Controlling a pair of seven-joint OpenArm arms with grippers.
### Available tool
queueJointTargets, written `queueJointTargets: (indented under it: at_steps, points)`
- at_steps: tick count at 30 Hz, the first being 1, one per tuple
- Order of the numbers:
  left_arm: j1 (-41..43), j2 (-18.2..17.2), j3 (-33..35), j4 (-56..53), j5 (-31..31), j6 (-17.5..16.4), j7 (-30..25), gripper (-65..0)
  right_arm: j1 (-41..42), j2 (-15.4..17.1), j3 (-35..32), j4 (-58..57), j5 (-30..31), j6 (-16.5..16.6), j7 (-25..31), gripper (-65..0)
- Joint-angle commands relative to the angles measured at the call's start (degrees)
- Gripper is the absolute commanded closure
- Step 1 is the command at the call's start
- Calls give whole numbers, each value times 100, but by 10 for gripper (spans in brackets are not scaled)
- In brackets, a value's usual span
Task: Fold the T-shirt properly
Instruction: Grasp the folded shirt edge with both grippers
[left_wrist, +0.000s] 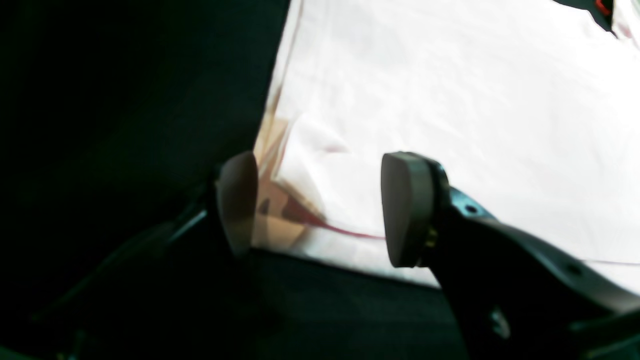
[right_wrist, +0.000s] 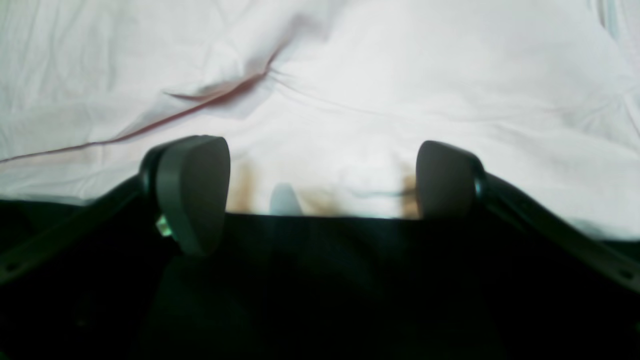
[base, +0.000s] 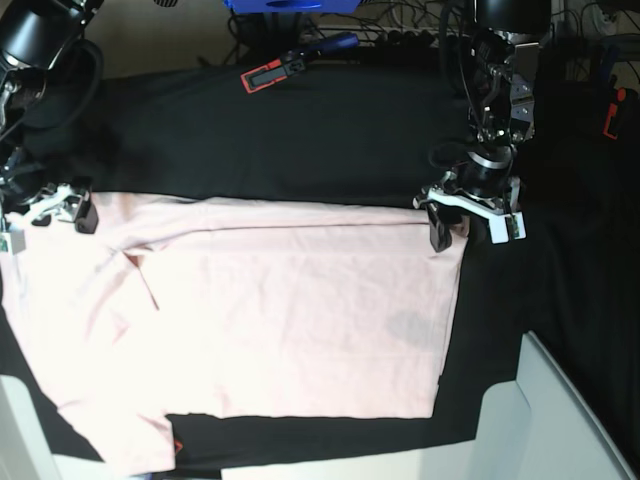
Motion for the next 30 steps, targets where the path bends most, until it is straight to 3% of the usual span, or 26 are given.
queueJointTargets:
  at_steps: [1, 9, 16, 23, 27, 30]
  points:
    - [-54, 27, -37, 31, -21, -21, -155, -385, 61, 76, 8, 103, 119, 38, 118, -553]
    - [-54, 124, -37, -4, -4, -21, -155, -373, 61, 76, 26, 103, 119, 38, 118, -553]
    - [-177, 177, -11, -57, -4, -21, -155, -94, 61, 76, 8, 94, 119, 38, 118, -553]
    - [-221, 185, -20, -242, -21, -21, -155, -76, 0, 76, 26, 94, 119, 38, 145, -553]
    - [-344, 185, -37, -250, -21, -21, -155, 0, -9, 76, 17, 94, 119, 38, 145, -553]
    - [-458, 185, -64, -347, -21, -21, -155, 0, -18, 76, 0, 94, 119, 38, 136, -553]
